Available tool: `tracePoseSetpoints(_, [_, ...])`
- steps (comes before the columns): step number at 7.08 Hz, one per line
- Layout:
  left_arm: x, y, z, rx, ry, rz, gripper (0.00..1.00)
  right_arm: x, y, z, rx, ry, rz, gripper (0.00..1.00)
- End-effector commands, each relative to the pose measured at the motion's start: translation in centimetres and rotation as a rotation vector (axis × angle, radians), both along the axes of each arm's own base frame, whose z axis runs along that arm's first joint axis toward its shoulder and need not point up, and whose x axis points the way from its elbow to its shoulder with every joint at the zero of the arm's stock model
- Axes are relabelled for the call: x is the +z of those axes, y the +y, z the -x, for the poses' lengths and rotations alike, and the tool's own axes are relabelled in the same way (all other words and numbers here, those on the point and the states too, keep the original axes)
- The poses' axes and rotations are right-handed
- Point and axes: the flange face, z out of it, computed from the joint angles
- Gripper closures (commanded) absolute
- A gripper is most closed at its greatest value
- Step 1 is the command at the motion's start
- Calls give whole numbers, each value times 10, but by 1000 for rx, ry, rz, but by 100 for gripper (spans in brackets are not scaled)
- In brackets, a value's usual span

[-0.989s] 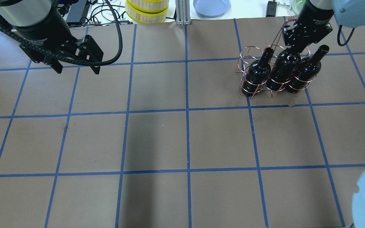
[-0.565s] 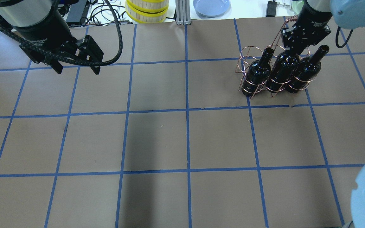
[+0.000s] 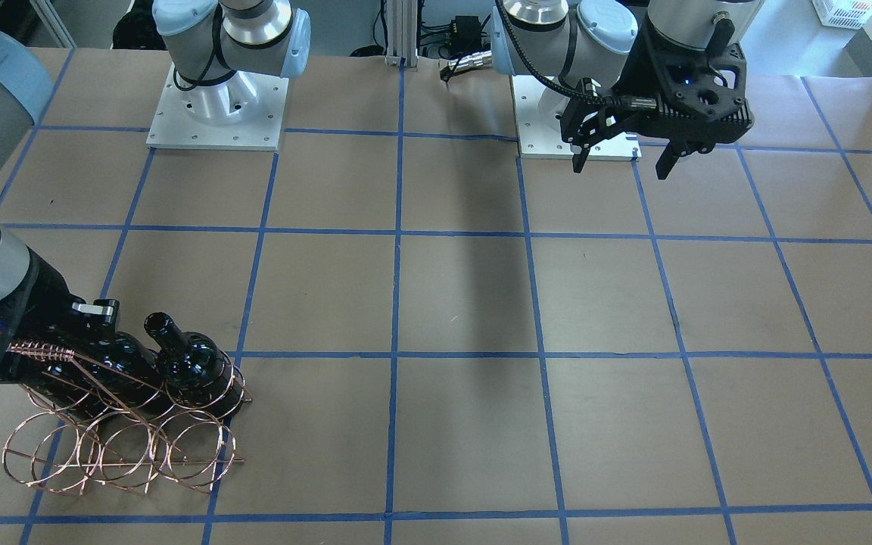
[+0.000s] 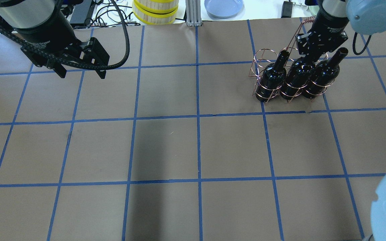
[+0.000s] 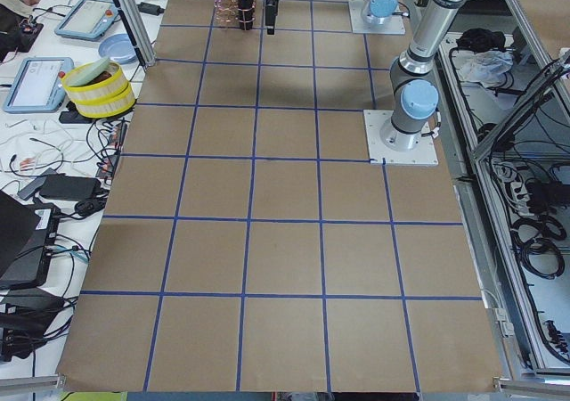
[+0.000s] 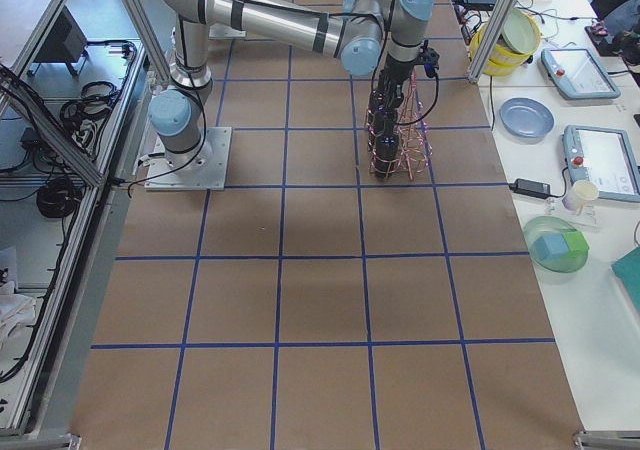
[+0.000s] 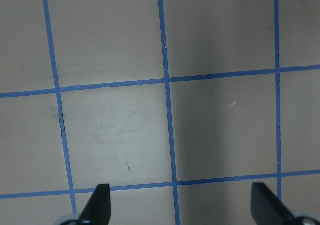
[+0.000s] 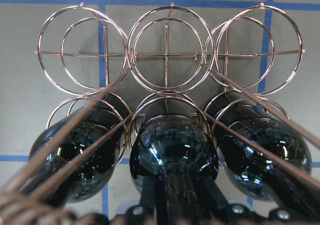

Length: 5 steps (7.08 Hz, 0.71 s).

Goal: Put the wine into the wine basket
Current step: 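Lower the bottle into the empty rack slot between the two bottles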

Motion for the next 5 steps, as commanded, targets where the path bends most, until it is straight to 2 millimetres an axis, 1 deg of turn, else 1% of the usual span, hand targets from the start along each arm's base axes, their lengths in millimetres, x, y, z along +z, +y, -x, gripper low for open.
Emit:
tracePoseSetpoints(1, [0, 0, 0, -1, -1, 0, 0, 11, 4, -2, -1, 9, 14, 0])
tracePoseSetpoints(2, [0, 0, 0, 0, 2, 0, 0, 33, 12, -12, 14, 16, 47, 0])
tracePoseSetpoints(3, [0, 0, 0, -1, -1, 0, 0, 61, 28, -21, 27, 39, 70, 0])
tracePoseSetpoints(4, [0, 0, 0, -1, 0, 0, 0, 96, 56, -26, 28, 36, 71, 0])
tracePoseSetpoints(5, [0, 0, 0, -1, -1, 0, 0, 125, 81, -32, 29, 25, 80, 0])
